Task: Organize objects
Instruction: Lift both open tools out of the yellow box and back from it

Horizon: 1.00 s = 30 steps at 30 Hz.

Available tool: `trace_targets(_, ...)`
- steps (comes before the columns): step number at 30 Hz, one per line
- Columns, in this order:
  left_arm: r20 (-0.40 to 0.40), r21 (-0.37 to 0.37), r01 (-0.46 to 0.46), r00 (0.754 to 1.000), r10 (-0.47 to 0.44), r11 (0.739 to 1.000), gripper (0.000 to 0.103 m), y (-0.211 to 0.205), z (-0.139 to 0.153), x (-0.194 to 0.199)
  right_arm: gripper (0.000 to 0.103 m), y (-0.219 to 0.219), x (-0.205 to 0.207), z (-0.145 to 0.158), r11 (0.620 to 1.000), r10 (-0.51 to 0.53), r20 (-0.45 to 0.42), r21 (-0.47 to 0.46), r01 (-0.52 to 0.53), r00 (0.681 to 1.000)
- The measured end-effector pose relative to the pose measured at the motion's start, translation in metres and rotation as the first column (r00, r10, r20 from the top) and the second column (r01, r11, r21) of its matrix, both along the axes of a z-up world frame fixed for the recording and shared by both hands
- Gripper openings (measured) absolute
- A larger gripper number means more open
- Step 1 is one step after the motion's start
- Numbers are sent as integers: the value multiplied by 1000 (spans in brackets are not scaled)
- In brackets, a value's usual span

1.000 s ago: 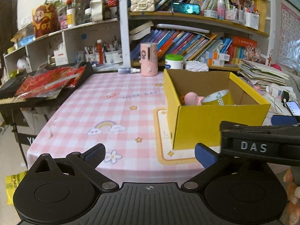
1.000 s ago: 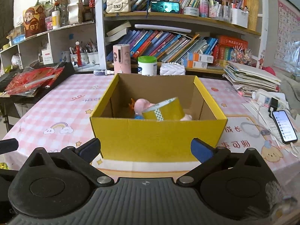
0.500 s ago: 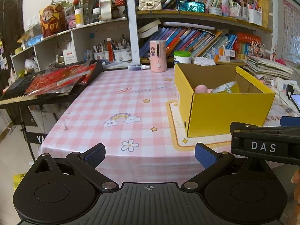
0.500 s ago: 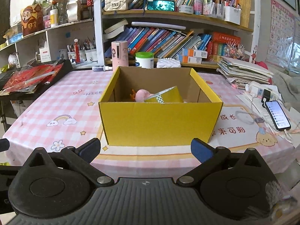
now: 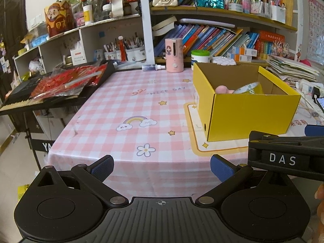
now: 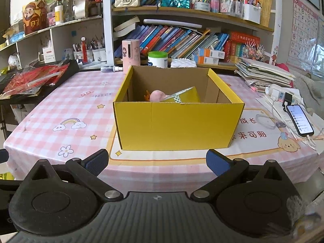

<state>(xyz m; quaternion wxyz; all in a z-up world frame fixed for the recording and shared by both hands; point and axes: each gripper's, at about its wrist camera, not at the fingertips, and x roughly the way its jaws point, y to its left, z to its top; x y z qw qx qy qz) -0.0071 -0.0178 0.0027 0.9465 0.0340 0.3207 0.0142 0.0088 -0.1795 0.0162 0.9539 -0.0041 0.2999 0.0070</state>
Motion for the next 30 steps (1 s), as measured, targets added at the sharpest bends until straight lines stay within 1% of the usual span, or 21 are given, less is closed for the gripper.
trace_targets(6,-23,-14,-2,1000,2,1000,103,0,-1,0,103,1,-1,-1,1000,-8,-8,-6,8,1000)
trace_targets(23,-49,-24,-24,999,23,999,103,1,-1,-1,103,1,-4,-1,1000,-13,-16,-1,13,1000)
trace_targets(30,-43,-20,-34,999,33,999,103,1,-1,-2,103,3,-5,-1,1000,-16,-14,-2,16,1000)
